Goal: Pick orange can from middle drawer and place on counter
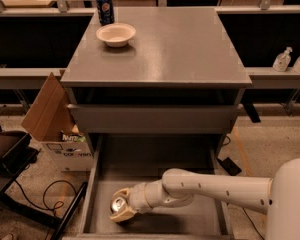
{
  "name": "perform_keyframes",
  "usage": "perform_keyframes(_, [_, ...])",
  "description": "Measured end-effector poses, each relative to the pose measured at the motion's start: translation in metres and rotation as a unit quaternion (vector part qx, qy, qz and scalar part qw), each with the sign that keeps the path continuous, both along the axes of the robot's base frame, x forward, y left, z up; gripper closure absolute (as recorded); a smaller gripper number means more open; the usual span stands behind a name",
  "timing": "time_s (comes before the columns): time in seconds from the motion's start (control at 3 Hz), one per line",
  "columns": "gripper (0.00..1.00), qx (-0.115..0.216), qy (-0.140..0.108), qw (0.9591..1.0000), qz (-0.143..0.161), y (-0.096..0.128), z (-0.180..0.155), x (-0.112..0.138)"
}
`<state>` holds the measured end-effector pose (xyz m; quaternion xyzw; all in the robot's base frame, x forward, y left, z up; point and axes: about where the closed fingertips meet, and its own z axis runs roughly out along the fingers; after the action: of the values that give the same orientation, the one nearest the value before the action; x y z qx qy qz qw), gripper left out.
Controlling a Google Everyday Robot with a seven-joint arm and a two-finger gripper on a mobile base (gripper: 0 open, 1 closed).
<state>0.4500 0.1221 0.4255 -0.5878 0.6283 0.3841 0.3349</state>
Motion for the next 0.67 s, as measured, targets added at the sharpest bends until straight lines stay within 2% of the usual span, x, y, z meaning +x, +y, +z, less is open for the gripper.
perform_keyframes(0.33, [1.00, -0.005, 0.004, 1.0000, 0.005, -0.011, 0.031, 0.004])
perform_keyframes(0.67, [1.00, -0.022, 0.040, 0.9985, -0.030, -0.057, 0.116, 0.048])
